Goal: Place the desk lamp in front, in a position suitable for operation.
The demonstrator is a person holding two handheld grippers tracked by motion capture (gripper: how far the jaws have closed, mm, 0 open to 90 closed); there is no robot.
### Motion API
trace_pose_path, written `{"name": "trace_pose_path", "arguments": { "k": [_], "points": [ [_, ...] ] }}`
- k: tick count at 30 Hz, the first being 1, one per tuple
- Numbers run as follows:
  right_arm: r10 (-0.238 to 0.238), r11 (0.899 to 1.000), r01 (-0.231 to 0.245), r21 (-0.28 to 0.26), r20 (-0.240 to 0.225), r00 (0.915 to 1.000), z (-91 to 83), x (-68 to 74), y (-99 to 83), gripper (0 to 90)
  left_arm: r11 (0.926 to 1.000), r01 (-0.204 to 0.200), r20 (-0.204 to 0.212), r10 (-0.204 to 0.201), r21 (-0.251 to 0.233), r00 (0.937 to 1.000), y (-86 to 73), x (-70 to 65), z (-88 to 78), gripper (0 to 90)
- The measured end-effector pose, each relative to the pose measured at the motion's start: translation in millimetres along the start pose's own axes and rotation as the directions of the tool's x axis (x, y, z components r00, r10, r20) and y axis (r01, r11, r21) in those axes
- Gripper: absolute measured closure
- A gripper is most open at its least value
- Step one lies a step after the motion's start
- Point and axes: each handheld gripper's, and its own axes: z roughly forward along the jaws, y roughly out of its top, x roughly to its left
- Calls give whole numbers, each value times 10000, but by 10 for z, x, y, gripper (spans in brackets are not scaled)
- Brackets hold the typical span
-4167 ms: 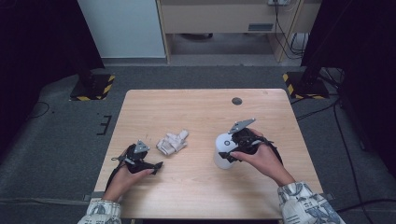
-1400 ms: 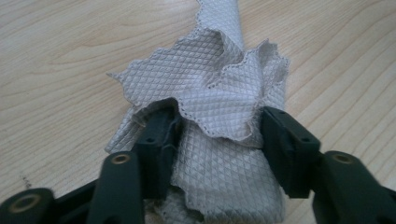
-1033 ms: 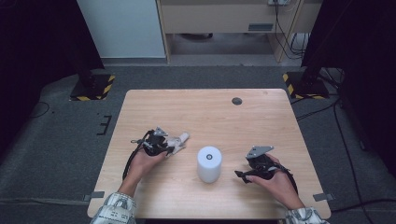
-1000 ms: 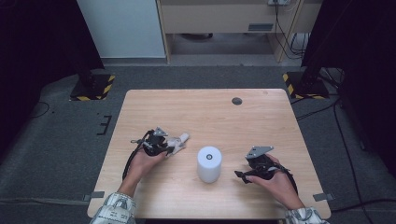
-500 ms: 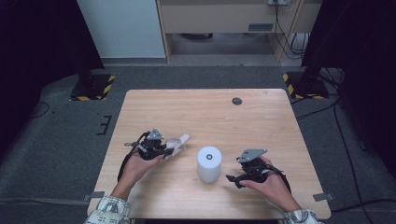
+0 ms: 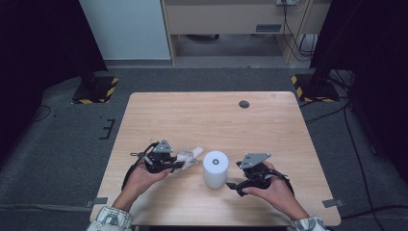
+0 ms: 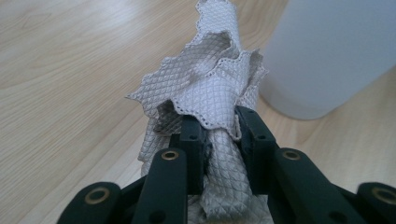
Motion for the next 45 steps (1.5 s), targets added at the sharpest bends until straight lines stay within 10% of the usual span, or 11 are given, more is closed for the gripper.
{"name": "trace_pose_path", "arguments": {
  "k": [28, 39, 45],
  "points": [
    [-317, 9992, 313, -234, -176, 9993, -147, 35, 194, 282, 9969, -788, 534, 787, 4, 9955, 2, -306, -45, 734],
    [-42, 9959, -12, -905, -588, 9983, -265, -16, 460, 513, 9952, -942, 667, 923, 249, 9935, -10, -377, 29, 734],
    [401, 9950, -441, -900, -457, 9981, -180, -129, 556, 487, 9929, -1020, 717, 976, 617, 9926, -48, -395, 118, 734]
  ]
}}
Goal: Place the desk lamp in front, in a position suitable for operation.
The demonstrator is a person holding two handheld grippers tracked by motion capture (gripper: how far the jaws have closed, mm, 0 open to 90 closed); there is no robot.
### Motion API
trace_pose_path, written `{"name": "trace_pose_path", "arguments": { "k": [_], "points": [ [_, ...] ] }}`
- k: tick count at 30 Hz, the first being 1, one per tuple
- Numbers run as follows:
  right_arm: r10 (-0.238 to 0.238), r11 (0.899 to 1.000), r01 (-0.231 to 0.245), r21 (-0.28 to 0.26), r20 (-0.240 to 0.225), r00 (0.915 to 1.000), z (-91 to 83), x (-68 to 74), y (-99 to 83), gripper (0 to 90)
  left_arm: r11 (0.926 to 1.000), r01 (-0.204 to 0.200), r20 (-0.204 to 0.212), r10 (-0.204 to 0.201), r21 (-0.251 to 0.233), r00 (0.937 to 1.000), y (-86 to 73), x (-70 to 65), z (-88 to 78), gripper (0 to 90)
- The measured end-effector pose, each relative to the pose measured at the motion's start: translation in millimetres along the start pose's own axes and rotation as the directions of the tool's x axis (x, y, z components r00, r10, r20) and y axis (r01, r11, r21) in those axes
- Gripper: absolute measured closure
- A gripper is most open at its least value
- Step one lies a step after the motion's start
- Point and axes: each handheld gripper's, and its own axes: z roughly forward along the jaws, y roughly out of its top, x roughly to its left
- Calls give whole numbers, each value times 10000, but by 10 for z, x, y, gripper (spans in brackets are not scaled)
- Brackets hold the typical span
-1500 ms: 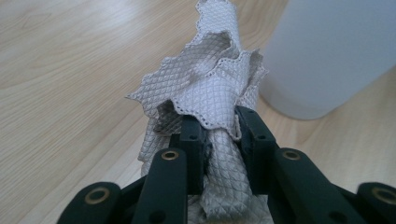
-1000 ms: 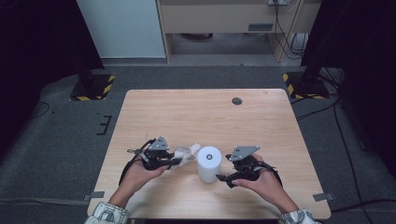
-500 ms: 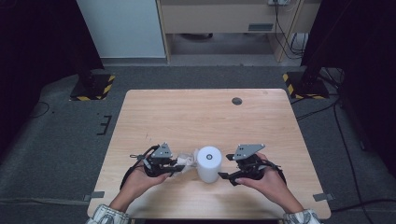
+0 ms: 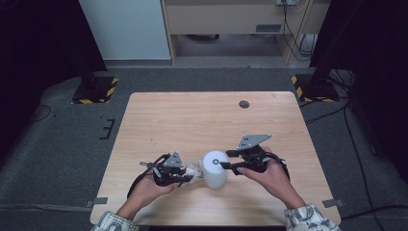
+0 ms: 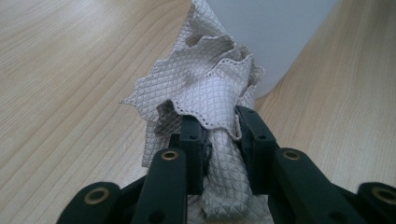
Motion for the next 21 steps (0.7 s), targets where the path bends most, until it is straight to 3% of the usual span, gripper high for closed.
{"name": "trace_pose_path", "arguments": {
  "k": [3, 5, 9, 11, 13, 16, 21],
  "points": [
    [198, 9998, -200, -98, -131, 9997, 33, -35, 5, 488, 9999, 57, 15, -57, -143, 10000, 5, 3, -31, 734],
    [349, 9992, -352, -164, -205, 9992, 53, -68, 10, 518, 9978, 138, 71, -134, -649, 9999, 53, -24, -137, 733],
    [424, 9988, -430, -229, -240, 9988, 67, -75, 13, 530, 9929, 173, 106, -161, -1181, 9998, 125, -71, -253, 732],
    [476, 9986, -483, -222, -288, 9985, 73, -85, 14, 531, 9926, 116, 163, -97, -1208, 9998, 144, -113, -260, 732],
    [532, 9982, -539, -252, -296, 9981, 80, -92, 14, 531, 9952, 2, 239, 22, -976, 9997, 131, -153, -201, 732],
    [510, 9984, -516, -235, -271, 9983, 78, -85, 16, 531, 9996, -167, 183, 172, -229, 9997, 85, -181, -36, 732],
    [502, 9984, -508, -253, -255, 9984, 80, -84, 15, 531, 9983, -369, 239, 359, 447, 9991, 46, -175, 103, 731]
  ]
}}
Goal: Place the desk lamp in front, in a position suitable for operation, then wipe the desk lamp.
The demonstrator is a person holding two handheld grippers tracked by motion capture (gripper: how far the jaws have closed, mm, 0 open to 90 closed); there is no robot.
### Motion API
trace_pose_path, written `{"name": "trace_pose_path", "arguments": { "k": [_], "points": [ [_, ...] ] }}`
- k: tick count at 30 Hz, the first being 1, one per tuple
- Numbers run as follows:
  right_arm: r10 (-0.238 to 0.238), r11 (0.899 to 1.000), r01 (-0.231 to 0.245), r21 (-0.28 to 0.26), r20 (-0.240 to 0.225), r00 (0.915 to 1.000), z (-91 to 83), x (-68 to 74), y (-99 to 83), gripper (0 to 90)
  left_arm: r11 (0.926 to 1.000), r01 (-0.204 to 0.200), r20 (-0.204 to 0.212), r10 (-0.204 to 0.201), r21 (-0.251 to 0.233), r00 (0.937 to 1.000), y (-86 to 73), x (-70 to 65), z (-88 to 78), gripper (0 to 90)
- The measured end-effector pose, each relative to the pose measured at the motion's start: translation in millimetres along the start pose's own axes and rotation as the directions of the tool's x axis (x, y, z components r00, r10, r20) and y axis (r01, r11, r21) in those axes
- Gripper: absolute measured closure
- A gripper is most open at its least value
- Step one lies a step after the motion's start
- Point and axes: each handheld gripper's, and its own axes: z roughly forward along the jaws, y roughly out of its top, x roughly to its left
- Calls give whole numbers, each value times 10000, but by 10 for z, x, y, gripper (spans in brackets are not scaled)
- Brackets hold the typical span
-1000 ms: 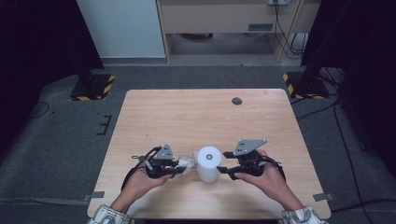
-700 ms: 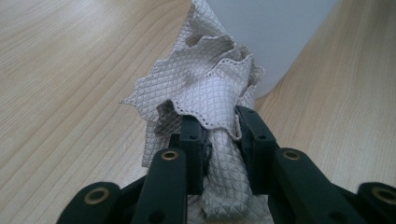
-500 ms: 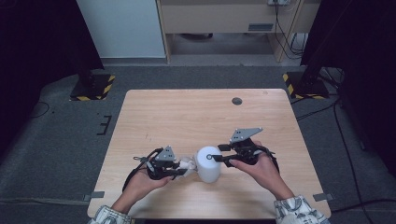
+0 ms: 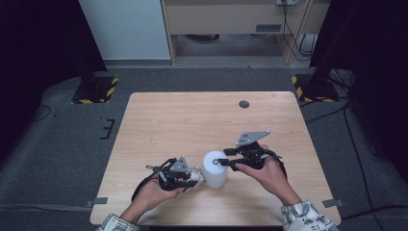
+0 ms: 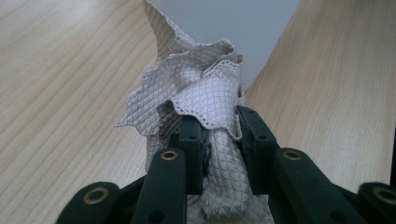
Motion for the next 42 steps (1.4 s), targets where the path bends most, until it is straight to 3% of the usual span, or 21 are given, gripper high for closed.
{"name": "trace_pose_path", "arguments": {
  "k": [2, 3, 7, 10, 16, 18, 24, 30, 32, 36, 38, 40, 42],
  "points": [
    [-3, 10000, 3, -14, 9, 10000, 1, 0, -1, 531, 9994, -13, -43, 12, -351, 10000, 29, -7, -82, 729],
    [-22, 10000, 22, -3, 6, 10000, 0, 1, -1, 530, 9942, 169, 38, -166, -1059, 9999, 62, -9, -195, 730],
    [-44, 10000, 44, -38, 61, 10000, 5, 7, -1, 530, 9871, 342, 160, -320, -1565, 9994, 89, -17, -272, 730],
    [-62, 10000, 63, -64, 92, 9999, 5, 11, -4, 530, 9884, 370, 187, -346, -1475, 9992, 84, -22, -232, 730],
    [-40, 9999, 41, -129, 83, 10000, 5, 10, -13, 530, 9981, 256, 30, -255, -559, 9997, 26, 10, -41, 729],
    [-23, 9999, 25, -142, 97, 10000, 4, 12, -15, 530, 9978, 283, 16, -283, -604, 9996, 30, 19, -50, 729],
    [-23, 9998, 25, -180, 107, 9999, 5, 12, -18, 530, 9900, 337, 66, -331, -1368, 9994, 83, -24, -188, 729],
    [-13, 9998, 16, -207, 120, 9999, 5, 14, -23, 530, 9946, 287, 125, -276, -999, 9995, 72, -63, -101, 729],
    [-10, 9998, 13, -206, 116, 9999, 5, 15, -23, 530, 9940, 167, 126, -155, -1078, 9998, 100, -101, -125, 729],
    [8, 9997, -6, -226, 109, 9999, 5, 14, -26, 530, 9822, 192, 338, -131, -1870, 9993, 193, -184, -259, 729],
    [29, 9997, -26, -238, 107, 9999, 5, 13, -28, 529, 9796, 72, 286, -15, -2008, 9996, 224, -236, -280, 729],
    [45, 9997, -42, -251, 101, 9999, 5, 12, -30, 529, 9815, 13, 328, 51, -1916, 9994, 219, -261, -231, 730],
    [51, 9997, -49, -256, 102, 9999, 5, 12, -30, 529, 9900, -71, 324, 118, -1408, 9994, 186, -255, -122, 731]
  ]
}}
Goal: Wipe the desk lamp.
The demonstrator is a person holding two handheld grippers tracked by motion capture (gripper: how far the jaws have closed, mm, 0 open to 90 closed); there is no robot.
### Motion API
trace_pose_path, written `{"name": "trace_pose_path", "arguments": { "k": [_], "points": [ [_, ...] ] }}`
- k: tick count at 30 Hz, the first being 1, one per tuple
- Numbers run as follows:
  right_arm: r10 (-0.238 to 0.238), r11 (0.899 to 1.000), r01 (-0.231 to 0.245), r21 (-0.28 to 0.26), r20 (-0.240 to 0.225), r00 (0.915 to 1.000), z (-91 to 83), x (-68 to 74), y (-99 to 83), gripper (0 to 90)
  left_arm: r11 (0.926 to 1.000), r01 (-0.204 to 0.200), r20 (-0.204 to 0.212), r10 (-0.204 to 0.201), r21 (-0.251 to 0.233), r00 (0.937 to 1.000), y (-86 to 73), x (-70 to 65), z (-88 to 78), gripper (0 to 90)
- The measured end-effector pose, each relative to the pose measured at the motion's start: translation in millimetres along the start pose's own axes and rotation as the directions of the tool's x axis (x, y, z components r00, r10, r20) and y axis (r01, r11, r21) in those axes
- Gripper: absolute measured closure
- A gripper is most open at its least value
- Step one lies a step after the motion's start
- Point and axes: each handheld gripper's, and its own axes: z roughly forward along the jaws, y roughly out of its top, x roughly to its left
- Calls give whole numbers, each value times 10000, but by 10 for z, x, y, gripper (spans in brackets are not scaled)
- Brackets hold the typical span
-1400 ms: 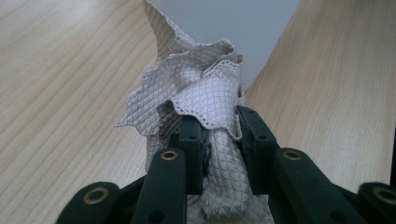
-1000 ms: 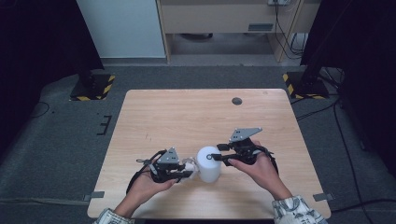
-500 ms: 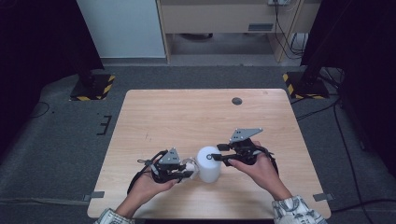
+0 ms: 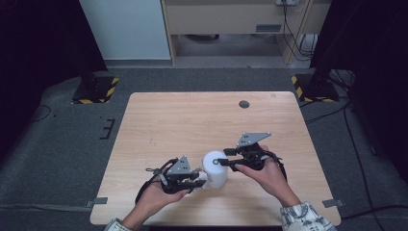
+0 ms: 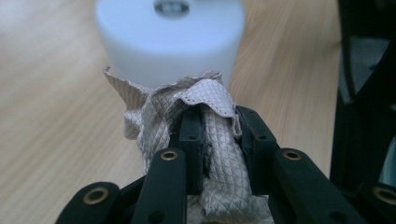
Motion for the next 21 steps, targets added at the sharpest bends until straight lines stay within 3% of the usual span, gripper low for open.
{"name": "trace_pose_path", "arguments": {
  "k": [4, 6, 11, 15, 21],
  "points": [
    [5, 10000, -5, -3, 13, 10000, 0, 2, 0, 529, 9978, 60, -94, -54, 661, 9999, -75, 36, 126, 731],
    [2, 10000, -2, -1, 2, 10000, 1, 0, 0, 529, 9973, 60, -103, -53, 726, 9999, -83, 46, 136, 731],
    [19, 10000, -19, -8, -17, 10000, 4, -1, 0, 527, 9999, -134, 19, 134, -8, 9999, -5, -29, 68, 733],
    [-8, 10000, 8, -1, -6, 10000, 3, -1, 0, 527, 9988, -55, 284, 69, -496, 9996, 45, -87, 70, 735],
    [16, 10000, -16, -3, -19, 10000, 4, -1, 1, 527, 9995, -14, 415, 28, -324, 9991, 31, -106, 172, 737]
  ]
}}
